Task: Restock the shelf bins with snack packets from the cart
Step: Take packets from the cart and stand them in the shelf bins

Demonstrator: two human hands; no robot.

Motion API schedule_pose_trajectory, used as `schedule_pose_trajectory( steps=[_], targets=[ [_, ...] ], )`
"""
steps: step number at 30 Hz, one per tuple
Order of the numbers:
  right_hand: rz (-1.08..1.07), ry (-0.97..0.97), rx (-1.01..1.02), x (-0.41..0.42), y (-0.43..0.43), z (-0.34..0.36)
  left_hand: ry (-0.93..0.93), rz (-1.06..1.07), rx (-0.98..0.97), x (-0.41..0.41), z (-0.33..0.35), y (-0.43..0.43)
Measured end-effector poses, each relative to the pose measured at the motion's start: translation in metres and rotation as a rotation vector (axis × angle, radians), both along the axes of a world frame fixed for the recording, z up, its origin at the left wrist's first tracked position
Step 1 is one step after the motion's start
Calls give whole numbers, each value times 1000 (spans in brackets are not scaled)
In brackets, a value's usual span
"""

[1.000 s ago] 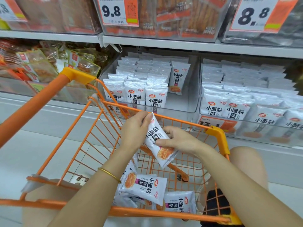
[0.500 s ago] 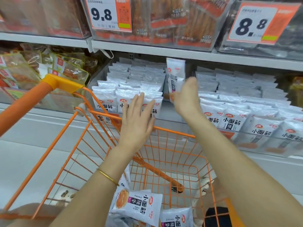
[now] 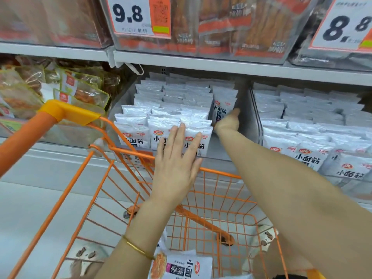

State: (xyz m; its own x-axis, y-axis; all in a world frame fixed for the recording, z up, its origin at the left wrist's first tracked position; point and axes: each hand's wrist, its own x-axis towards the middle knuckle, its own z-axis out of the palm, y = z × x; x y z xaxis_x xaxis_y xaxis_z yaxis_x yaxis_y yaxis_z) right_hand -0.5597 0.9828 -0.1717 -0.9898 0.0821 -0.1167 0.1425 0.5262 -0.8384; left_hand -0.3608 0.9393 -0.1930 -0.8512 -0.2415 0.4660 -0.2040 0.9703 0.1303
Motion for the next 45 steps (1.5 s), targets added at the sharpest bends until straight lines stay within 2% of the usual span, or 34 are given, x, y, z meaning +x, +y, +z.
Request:
schedule_pose_trajectory(
  steps=[9,14,16,18,20,22,25,26,28,30,33,35,38,42,45],
  targets=[
    [46,-97,129,-10,-7,-6,-9,-2,18,-1,-2,-1],
    [72,-58,161,8,4,16,-2,-29,46,-1,1,-2],
    [207,22,208,32,25,39,9,-44,79,1,5,-1],
    [339,212,245,72,56,64,33,-56,146,4,11,0],
    [509,306,152,117,84,74,80,-46,174,10,19,0],
    [787,223,146,153,99,66,104,-24,99,16,27,-2],
    [1260,23,611,191,93,19,136,-65,-20,33,28,-4],
    [1371,-67,709,201,91,-1,141,-80,-31,40,25,-4],
    [1492,-227,795,214,91,-41,122,-96,-12,53,16,-3],
    [1548,-245,854,220,97,-69,74,-113,50,59,10,-4],
    [1584,-170,881,221,106,-82,2,-144,177,60,12,-2],
    [1580,-214,852,214,105,-72,-40,-193,267,61,17,3],
    [1554,-206,794,196,107,-36,-240,-266,497,64,19,13],
    [1356,-41,612,173,129,20,-617,-319,843,65,22,24],
    [1155,58,376,161,146,39,-700,-355,1010,65,27,32]
  ],
)
